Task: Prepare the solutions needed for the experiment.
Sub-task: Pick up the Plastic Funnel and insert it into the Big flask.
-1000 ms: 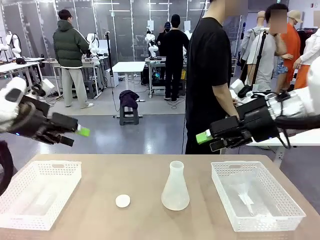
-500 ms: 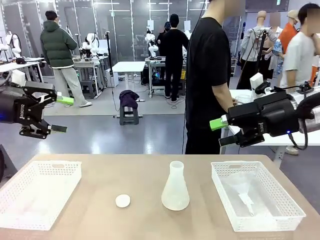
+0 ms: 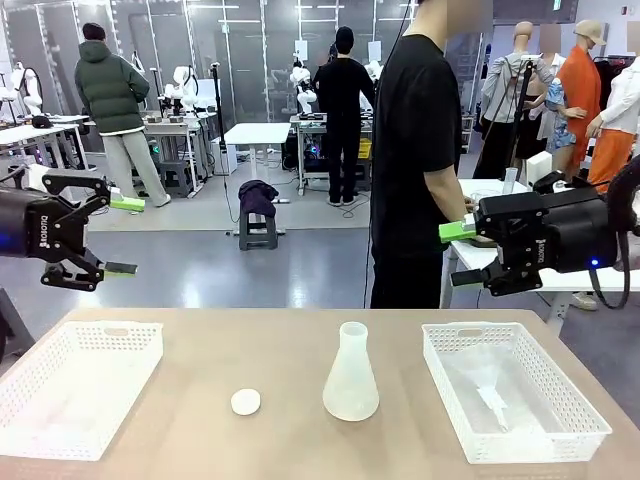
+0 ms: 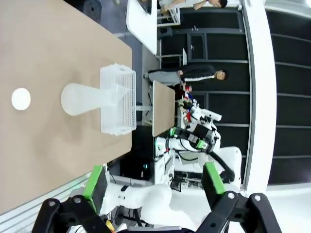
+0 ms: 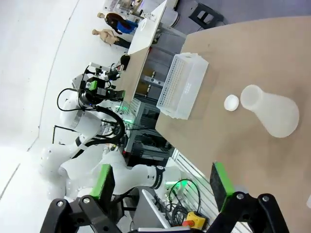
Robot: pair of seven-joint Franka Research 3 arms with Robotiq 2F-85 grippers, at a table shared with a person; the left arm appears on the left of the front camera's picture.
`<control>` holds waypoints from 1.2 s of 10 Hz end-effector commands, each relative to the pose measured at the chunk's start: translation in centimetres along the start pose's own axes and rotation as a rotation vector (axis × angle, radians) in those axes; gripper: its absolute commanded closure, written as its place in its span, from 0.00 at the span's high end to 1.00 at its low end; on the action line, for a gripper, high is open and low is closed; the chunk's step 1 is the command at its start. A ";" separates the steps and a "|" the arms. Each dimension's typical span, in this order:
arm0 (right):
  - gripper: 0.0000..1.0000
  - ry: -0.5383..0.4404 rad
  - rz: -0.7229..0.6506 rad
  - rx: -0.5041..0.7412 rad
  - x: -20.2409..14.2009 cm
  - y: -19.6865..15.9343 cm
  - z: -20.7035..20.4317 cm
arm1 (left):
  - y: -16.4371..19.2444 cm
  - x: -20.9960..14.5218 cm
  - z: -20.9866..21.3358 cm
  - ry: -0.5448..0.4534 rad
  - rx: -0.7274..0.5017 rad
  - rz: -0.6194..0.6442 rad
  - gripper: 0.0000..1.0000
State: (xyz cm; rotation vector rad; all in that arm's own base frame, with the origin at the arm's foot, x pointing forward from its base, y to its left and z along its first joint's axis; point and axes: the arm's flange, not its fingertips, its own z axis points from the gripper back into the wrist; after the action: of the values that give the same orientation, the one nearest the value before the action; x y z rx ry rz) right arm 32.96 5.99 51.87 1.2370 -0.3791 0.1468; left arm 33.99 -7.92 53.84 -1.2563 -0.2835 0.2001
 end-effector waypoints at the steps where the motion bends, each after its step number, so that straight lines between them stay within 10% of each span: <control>1: 1.00 -0.011 -0.043 0.041 0.0 -0.1 -0.1 | -0.5 0.4 -0.6 0.041 -0.028 -0.008 1.00; 7: 1.00 -0.003 -0.033 0.004 -0.1 -0.5 0.4 | -0.3 -0.2 -0.6 0.051 -0.006 -0.008 1.00; 9: 1.00 -0.007 0.222 -0.304 1.6 -0.2 2.1 | -0.3 -0.2 -0.6 0.051 -0.006 -0.008 1.00; 12: 1.00 0.245 0.639 -0.573 6.4 0.5 2.8 | -0.3 -0.2 -0.6 0.051 -0.006 -0.008 1.00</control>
State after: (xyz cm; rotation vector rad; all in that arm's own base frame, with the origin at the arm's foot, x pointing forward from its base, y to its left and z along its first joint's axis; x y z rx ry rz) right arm 35.67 2.93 55.59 0.6666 -0.4829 0.5344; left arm 34.10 -8.30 53.91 -1.2385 -0.2528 0.1529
